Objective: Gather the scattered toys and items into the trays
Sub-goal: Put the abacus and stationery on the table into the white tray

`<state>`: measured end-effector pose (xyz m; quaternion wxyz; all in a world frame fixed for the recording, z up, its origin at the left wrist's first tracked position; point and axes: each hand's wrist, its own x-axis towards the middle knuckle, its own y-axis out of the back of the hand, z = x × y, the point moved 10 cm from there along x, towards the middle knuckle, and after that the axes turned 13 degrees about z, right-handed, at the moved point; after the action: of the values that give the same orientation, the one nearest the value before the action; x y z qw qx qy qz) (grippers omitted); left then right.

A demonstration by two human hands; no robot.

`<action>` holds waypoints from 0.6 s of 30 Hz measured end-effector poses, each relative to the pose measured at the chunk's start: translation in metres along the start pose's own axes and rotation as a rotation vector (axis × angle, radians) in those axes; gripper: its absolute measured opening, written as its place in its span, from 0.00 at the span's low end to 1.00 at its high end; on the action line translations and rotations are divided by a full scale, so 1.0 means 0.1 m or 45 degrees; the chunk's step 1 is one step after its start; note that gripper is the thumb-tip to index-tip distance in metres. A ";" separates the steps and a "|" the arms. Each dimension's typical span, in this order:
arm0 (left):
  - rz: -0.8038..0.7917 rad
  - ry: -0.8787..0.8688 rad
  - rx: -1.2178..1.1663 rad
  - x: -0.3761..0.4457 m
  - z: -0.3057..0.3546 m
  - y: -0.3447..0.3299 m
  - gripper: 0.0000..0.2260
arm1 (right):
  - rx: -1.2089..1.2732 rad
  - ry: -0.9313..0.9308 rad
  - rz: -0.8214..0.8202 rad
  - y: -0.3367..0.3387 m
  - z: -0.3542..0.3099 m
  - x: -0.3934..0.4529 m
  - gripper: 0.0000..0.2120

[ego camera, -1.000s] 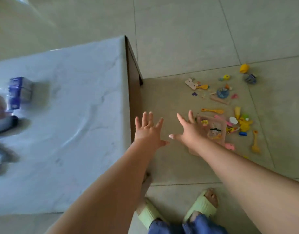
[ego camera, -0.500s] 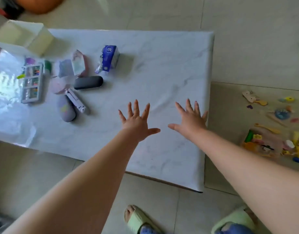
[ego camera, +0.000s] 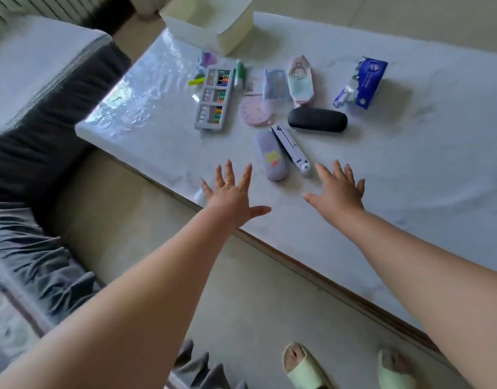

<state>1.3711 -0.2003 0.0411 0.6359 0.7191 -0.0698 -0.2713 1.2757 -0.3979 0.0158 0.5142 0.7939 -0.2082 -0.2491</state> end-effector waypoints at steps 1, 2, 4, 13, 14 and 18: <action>0.003 0.014 -0.019 0.06 -0.09 0.00 0.47 | 0.013 0.009 0.008 0.00 -0.11 0.07 0.35; 0.003 0.024 -0.041 0.12 -0.16 0.00 0.47 | 0.012 0.020 0.015 0.00 -0.21 0.14 0.35; 0.014 0.008 -0.069 0.36 -0.23 0.03 0.47 | 0.023 0.011 0.040 -0.01 -0.39 0.42 0.35; 0.116 -0.058 -0.151 1.83 -0.21 0.43 0.43 | 0.232 0.065 0.207 0.14 -1.02 1.69 0.28; 0.128 -0.037 -0.174 2.06 -0.23 0.46 0.42 | 0.298 0.066 0.212 0.12 -1.10 1.86 0.28; 0.141 0.085 -0.243 2.79 -0.40 0.38 0.36 | 0.438 0.043 0.157 -0.11 -1.32 2.32 0.25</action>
<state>1.6348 -0.2965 -0.0051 0.7175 0.6590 -0.0621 -0.2169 1.5396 -0.4358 0.0092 0.3887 0.8598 -0.2873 -0.1646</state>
